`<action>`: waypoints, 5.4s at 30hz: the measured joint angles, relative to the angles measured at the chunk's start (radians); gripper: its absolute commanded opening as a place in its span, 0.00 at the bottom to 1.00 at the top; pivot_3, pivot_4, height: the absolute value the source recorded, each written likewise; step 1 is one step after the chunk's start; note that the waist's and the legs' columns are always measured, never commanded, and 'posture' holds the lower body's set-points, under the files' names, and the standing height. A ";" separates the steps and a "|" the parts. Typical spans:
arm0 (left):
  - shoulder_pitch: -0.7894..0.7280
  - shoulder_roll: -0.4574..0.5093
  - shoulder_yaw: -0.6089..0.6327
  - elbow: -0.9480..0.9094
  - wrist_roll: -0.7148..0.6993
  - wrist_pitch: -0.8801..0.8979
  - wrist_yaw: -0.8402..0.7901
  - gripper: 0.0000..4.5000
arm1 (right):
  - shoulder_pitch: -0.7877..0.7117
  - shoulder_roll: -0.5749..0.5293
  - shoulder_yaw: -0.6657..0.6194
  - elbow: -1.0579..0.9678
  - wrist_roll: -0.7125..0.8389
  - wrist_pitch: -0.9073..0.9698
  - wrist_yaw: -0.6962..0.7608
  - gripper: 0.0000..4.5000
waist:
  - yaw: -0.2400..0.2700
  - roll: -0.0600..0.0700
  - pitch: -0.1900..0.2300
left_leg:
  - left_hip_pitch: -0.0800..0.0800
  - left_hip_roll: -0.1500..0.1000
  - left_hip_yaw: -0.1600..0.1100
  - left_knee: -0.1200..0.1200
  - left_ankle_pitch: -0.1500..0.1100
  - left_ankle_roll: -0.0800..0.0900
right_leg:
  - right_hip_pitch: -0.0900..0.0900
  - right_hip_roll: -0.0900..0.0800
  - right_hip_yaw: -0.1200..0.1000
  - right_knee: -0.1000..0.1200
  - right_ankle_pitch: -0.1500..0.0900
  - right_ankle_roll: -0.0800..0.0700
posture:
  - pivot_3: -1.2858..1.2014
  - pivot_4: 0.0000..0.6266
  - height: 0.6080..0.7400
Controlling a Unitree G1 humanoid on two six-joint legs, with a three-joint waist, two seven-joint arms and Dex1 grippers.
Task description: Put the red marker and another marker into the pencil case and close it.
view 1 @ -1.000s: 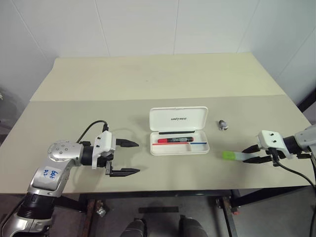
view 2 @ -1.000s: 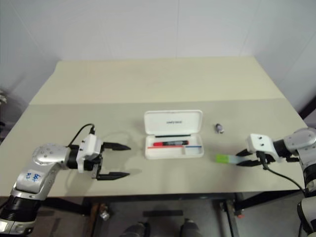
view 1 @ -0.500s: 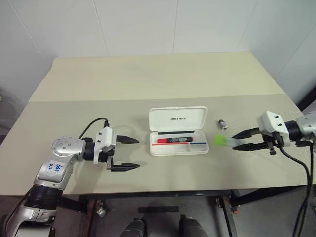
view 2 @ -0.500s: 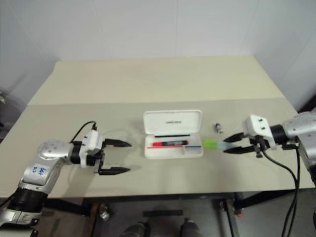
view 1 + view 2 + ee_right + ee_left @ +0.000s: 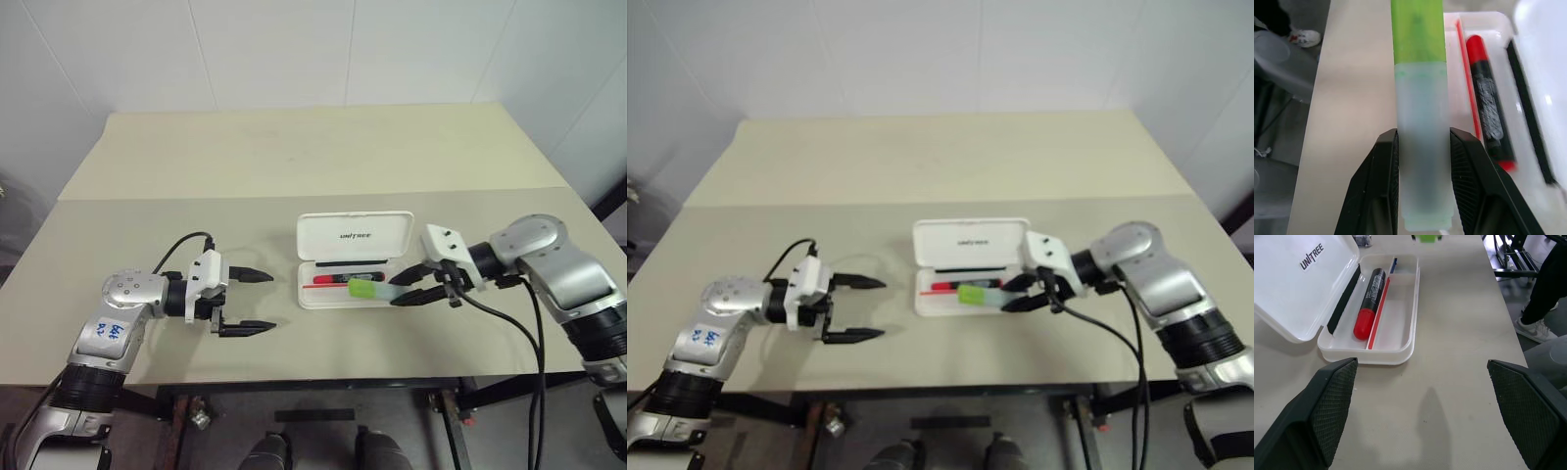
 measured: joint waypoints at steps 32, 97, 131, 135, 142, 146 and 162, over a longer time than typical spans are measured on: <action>0.033 -0.001 0.009 -0.008 -0.002 0.000 0.027 1.00 | -0.143 0.285 0.135 0.132 -0.254 0.084 -0.028 0.24 | -0.003 0.000 0.000 | 0.000 0.003 0.000 0.000 0.000 -0.002 | -0.003 0.003 0.001 0.002 0.001 -0.001 | 0.52 0.24 1.00; -0.153 -0.119 -0.058 0.081 -0.002 0.010 -0.023 1.00 | 0.309 0.272 -0.632 -0.014 0.023 0.360 -0.889 0.99 | 0.021 -0.002 -0.001 | 0.000 0.003 0.011 0.001 0.000 -0.001 | -0.002 0.004 0.004 0.001 0.002 -0.002 | 0.52 0.24 1.00; -0.141 -0.100 -0.044 0.082 0.003 -0.034 -0.010 1.00 | 0.210 0.199 -0.508 0.242 -0.030 0.074 -0.701 0.09 | 0.000 -0.002 -0.001 | 0.000 0.003 0.012 0.001 0.000 0.000 | -0.002 0.005 0.005 0.001 0.002 -0.001 | 0.52 0.24 1.00; -0.145 -0.098 -0.044 0.097 0.004 -0.049 -0.021 1.00 | 0.261 0.075 -0.482 0.214 -0.020 0.025 -0.509 0.09 | 0.000 -0.002 -0.001 | 0.000 0.003 0.012 0.001 0.000 0.000 | -0.002 0.005 0.005 0.001 0.002 -0.001 | 0.52 0.24 1.00; -0.143 -0.098 -0.044 0.114 0.004 -0.053 -0.028 1.00 | 0.318 -0.002 -0.383 0.036 0.051 -0.006 -0.181 0.09 | -0.006 -0.002 -0.001 | 0.002 0.005 0.015 0.002 -0.001 0.001 | -0.001 0.009 0.009 0.001 0.003 -0.001 | 0.52 0.24 1.00; -0.127 -0.097 -0.041 0.110 0.004 -0.053 -0.027 1.00 | 0.277 0.015 -0.310 0.016 0.055 -0.023 -0.117 0.09 | -0.001 -0.002 -0.001 | 0.002 0.006 0.015 0.005 -0.001 0.001 | -0.001 0.011 0.013 0.001 0.005 -0.001 | 0.52 0.24 1.00; -0.074 -0.086 -0.035 0.019 -0.001 -0.011 0.010 1.00 | 0.095 0.134 -0.146 0.313 -0.071 -0.263 0.009 0.09 | 0.000 -0.003 -0.001 | 0.001 0.006 0.011 0.006 -0.001 0.000 | -0.002 0.012 0.016 -0.001 0.007 -0.001 | 0.52 0.24 1.00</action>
